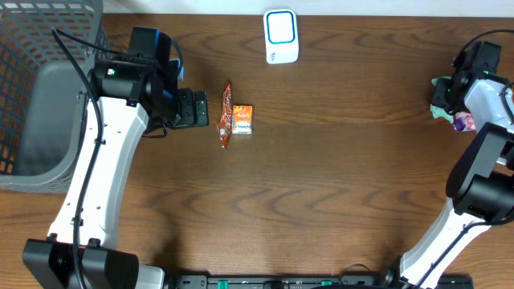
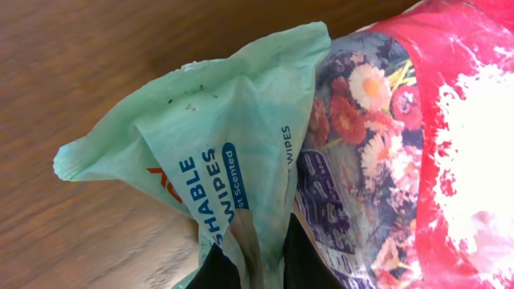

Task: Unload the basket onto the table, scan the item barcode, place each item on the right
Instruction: 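Carry the wipes right and release them beside the purple box, then move the right gripper toward the orange snack pack, then lower the right gripper over the orange pack to grasp it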

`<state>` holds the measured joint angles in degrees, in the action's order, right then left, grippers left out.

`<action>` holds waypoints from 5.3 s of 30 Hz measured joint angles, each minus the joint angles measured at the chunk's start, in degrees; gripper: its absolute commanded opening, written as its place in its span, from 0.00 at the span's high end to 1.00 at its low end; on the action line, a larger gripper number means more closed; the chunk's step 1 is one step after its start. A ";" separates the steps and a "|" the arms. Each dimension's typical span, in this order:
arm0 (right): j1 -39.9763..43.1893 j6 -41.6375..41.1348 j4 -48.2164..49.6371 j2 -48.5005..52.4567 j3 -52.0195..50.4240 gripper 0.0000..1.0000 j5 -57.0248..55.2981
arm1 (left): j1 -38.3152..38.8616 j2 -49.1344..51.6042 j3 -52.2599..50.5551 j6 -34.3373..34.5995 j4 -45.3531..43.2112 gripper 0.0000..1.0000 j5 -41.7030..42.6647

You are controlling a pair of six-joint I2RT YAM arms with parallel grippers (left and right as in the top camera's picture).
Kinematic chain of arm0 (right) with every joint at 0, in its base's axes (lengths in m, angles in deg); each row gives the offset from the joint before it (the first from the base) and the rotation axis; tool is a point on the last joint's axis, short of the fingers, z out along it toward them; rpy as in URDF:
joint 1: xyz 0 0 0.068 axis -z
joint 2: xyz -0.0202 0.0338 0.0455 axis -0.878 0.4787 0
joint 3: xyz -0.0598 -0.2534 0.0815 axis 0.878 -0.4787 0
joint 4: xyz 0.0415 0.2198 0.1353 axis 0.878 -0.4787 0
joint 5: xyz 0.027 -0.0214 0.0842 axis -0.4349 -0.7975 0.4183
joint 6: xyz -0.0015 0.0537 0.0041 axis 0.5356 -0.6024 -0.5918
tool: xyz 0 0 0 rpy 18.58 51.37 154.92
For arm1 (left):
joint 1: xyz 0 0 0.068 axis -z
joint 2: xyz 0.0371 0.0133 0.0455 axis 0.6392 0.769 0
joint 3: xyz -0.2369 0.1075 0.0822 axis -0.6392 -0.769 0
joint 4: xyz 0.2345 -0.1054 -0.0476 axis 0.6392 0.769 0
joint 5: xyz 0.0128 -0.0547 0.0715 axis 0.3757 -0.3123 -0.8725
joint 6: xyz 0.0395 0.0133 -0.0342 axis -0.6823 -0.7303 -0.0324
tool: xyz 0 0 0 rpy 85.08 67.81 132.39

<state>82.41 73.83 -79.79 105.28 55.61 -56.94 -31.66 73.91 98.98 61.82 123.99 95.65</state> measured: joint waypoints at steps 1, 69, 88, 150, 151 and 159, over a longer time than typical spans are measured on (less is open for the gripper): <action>0.13 -0.52 0.00 0.00 0.00 0.82 -0.37 | 0.00 0.00 0.00 0.00 0.00 0.02 0.00; -45.24 -10.84 -7.48 -14.56 5.05 0.01 30.67 | 0.00 0.00 0.00 0.00 0.00 0.02 0.00; -46.34 -10.84 -6.51 -14.56 5.05 0.01 30.42 | 0.00 0.00 0.00 0.00 -0.02 0.02 0.00; -46.34 -19.89 -10.82 -14.56 5.05 0.01 17.53 | 0.00 0.00 0.00 0.00 0.00 0.02 0.00; -46.34 -19.89 -10.84 -14.56 5.03 0.01 16.92 | 0.00 0.00 0.00 0.00 -0.02 0.02 0.00; -46.34 -19.91 -9.44 -14.56 3.69 0.01 14.19 | 0.00 0.00 0.00 0.00 0.00 0.02 0.00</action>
<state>36.08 53.92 -89.23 90.72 59.30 -42.76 -31.66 73.91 98.98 61.82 123.99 95.65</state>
